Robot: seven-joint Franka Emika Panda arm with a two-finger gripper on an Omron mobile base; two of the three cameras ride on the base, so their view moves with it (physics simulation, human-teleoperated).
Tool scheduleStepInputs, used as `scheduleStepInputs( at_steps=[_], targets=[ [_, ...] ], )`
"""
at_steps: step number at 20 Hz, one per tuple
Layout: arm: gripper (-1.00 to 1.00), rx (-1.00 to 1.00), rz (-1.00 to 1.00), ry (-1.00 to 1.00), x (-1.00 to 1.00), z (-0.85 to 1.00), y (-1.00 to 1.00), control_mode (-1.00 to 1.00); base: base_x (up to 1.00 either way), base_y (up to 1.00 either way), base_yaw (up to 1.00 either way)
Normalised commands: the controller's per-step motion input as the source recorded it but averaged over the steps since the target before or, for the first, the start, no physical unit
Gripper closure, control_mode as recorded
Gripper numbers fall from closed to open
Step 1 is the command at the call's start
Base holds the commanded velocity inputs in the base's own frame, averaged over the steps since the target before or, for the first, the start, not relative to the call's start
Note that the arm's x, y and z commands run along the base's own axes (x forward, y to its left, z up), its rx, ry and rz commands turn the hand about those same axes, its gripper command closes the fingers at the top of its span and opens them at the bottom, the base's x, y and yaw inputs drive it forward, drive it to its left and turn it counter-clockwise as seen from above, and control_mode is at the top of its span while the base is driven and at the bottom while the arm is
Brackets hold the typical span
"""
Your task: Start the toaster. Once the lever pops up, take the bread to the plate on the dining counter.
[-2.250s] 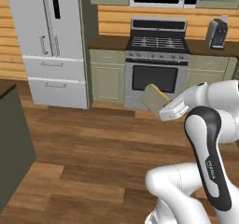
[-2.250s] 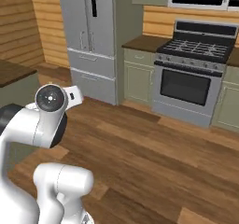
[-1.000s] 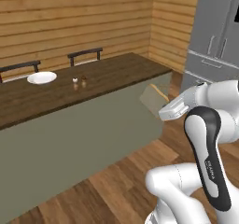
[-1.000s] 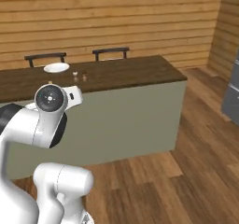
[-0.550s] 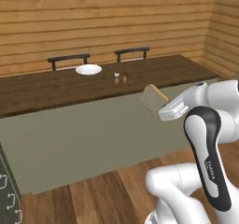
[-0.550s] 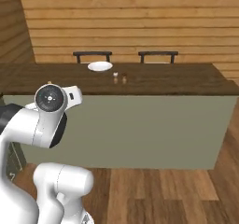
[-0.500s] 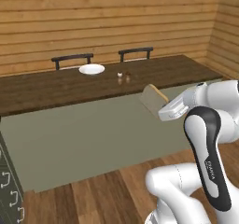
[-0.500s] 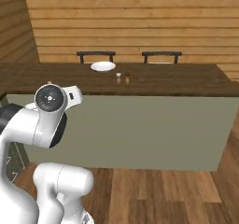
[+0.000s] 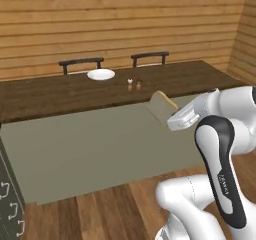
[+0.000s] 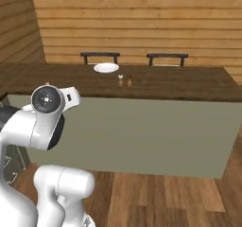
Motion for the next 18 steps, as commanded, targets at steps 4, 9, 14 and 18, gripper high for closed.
scheduleStepInputs(
  at_steps=[4, 9, 14, 18],
  targets=[
    [1.0, 0.0, 0.0, 0.0, 0.0, 0.0, 0.0, 1.0, 0.68, -0.27, 0.0],
    [1.0, 0.0, 0.0, 0.0, 0.0, 0.0, 0.0, 1.0, 0.82, 0.02, 0.07],
    [1.0, 0.0, 0.0, 0.0, 0.0, 0.0, 0.0, 1.0, 0.83, 0.0, 0.17],
    [1.0, 0.0, 0.0, 0.0, 0.0, 0.0, 0.0, 1.0, 0.63, 0.0, 0.2]
  ],
)
